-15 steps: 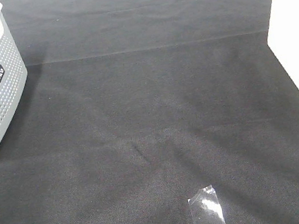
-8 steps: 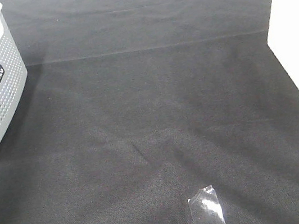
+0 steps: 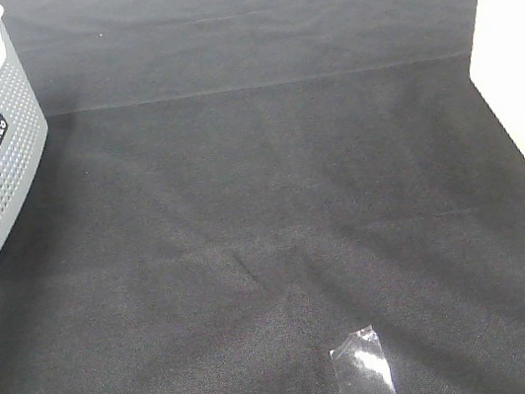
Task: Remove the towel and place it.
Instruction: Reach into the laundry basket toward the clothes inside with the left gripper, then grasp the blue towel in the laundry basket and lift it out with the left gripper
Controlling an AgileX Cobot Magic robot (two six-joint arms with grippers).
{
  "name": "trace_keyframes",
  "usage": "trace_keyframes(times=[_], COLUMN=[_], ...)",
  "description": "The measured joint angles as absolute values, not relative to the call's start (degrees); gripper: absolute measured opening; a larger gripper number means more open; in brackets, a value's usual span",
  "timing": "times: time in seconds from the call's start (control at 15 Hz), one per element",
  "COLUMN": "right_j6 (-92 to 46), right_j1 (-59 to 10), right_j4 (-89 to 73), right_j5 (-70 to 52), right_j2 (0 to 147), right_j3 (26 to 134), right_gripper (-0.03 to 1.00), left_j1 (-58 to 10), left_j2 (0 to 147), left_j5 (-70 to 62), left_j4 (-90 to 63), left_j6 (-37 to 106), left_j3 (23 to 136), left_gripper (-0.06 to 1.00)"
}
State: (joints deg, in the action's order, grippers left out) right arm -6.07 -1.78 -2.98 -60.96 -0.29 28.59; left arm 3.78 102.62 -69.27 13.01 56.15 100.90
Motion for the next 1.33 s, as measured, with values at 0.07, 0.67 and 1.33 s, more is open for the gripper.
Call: trace_keyframes(times=[0.07,0.67,1.33], right_j6=[-6.07,-6.07,-6.07], right_j1=[-1.78,-1.78,-1.78], right_j4=[-2.98,-2.98,-2.98], right_j5=[-60.96,-60.96,-60.96], right_j2=[-0.29,-0.29,-0.29], right_j3=[28.59,28.59,28.59], right_gripper=[0.64,0.64,0.64], left_j1=[5.04,9.34,9.34], left_j2=[104.28,115.79,124.45], left_j5=[-69.27,-55.0,-52.08], left_j4=[13.29,12.49,12.03], left_j6=[56.72,61.99,62.11], left_j3=[100.96,101.07,101.36], left_gripper=[0.99,0.99,0.83])
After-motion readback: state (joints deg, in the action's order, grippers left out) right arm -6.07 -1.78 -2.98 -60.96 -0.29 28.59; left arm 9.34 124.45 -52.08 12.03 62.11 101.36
